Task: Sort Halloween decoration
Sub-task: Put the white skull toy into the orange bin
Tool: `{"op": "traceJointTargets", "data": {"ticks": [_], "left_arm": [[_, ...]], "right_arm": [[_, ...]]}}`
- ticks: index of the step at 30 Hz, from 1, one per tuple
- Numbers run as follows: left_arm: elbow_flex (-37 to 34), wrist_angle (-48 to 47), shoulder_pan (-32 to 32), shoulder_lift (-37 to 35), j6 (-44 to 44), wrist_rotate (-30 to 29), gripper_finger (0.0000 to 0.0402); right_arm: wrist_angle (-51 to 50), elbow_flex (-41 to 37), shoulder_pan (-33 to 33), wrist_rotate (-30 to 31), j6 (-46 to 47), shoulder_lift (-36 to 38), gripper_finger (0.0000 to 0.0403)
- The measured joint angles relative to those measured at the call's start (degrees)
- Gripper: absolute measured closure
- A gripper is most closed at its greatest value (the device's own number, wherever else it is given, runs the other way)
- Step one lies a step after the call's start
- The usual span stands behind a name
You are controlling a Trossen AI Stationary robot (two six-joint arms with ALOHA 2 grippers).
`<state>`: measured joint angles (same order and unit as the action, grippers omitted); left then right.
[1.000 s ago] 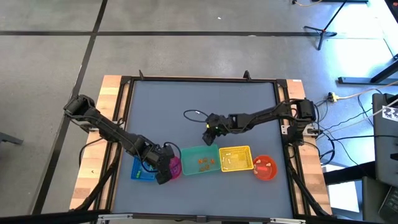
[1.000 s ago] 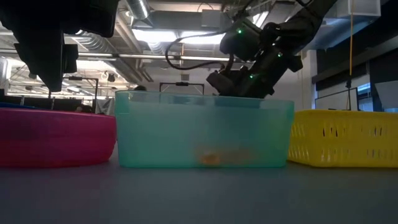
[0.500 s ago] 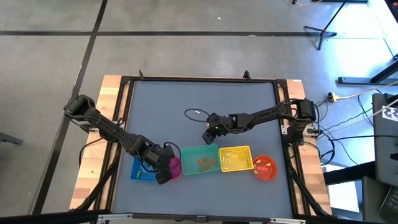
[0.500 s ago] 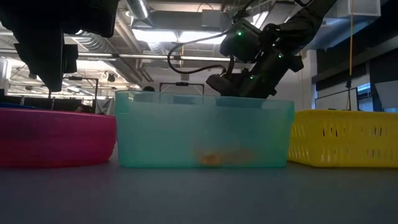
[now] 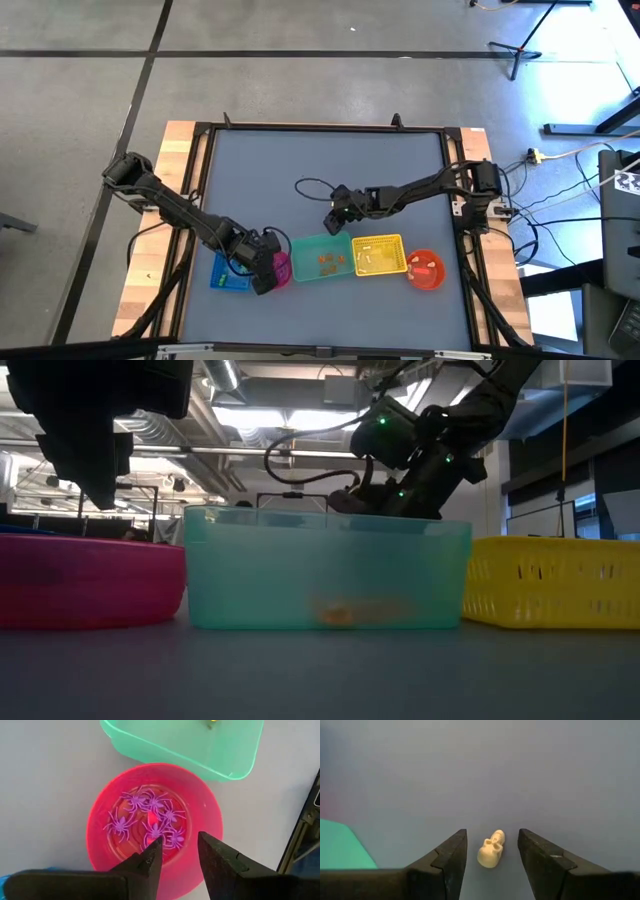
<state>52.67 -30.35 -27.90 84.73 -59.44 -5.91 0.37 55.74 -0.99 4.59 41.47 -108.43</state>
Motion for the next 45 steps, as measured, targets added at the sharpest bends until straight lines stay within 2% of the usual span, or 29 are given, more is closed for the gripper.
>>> {"op": "traceJointTargets", "data": {"ticks": [27,38,45], "left_arm": [[0.0,0.0,0.0,0.0,0.0,0.2,0.0293],[0.0,0.0,0.0,0.0,0.0,0.2,0.0293],[0.0,0.0,0.0,0.0,0.0,0.2,0.0293]], "right_arm": [[-0.8,-0.1,-0.2,-1.6,0.2,-0.3,0.0224],[-0.4,-0.2,-0.2,-1.2,0.3,-0.5,0.0324],[-0.4,-0.2,-0.2,-1.3,0.3,-0.4,0.0344]]}}
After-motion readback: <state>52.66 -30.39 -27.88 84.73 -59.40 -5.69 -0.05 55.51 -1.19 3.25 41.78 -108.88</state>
